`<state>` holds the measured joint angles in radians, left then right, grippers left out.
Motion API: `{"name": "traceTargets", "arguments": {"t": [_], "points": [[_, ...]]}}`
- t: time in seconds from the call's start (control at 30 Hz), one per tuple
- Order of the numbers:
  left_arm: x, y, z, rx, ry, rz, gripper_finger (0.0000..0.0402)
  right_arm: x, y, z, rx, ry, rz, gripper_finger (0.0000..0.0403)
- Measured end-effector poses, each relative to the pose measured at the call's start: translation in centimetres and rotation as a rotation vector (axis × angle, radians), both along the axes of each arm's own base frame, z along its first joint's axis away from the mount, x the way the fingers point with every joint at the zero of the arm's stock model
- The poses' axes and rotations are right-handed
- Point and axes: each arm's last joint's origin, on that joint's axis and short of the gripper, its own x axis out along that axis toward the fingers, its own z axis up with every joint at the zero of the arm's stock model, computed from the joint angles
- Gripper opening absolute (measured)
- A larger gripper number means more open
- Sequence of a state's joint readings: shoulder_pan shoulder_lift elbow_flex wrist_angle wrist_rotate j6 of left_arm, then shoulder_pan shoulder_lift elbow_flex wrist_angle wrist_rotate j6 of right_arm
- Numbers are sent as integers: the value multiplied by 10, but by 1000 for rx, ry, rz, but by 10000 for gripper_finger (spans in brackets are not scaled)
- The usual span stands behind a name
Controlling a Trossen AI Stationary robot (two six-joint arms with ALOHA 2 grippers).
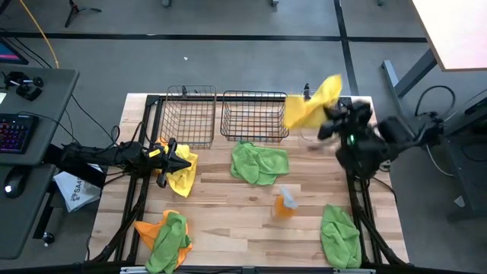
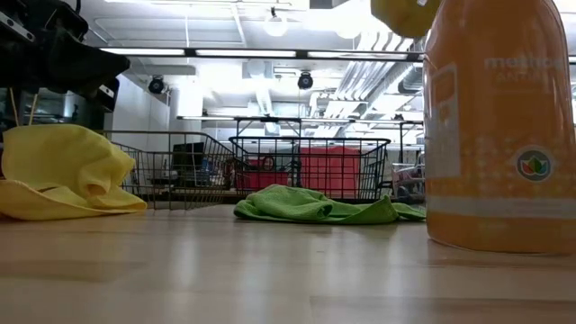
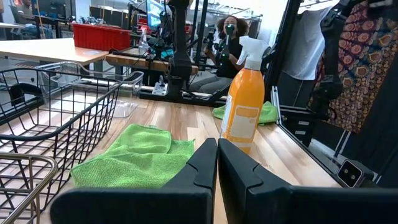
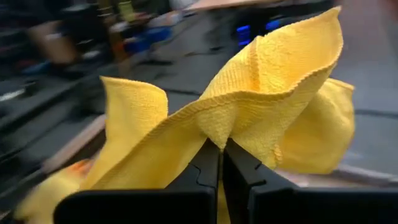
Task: Sort microfiber towel by color & place in baskets
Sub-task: Put the bottom yellow microfiber towel into the transparent bin
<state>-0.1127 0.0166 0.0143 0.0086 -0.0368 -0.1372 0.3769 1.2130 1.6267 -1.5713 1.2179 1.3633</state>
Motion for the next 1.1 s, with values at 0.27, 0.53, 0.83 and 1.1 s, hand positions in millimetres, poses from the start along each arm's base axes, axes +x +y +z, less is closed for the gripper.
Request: {"name": "traceTargets", "arguments": {"t": [0.27, 0.53, 0.83, 1.1], "points": [[0, 0, 0, 0, 0, 0, 3, -10, -60, -42, 115, 277, -261, 0], [0, 0, 0, 0, 1, 0, 3, -13, -84, -119, 324, 297, -274, 0], [0, 0, 0, 0, 1, 0, 3, -17, -126, -163, 402, 534, -177, 0], [0, 0, 0, 0, 0, 0, 3, -27, -144, -165, 432, 682, 1, 6]]}}
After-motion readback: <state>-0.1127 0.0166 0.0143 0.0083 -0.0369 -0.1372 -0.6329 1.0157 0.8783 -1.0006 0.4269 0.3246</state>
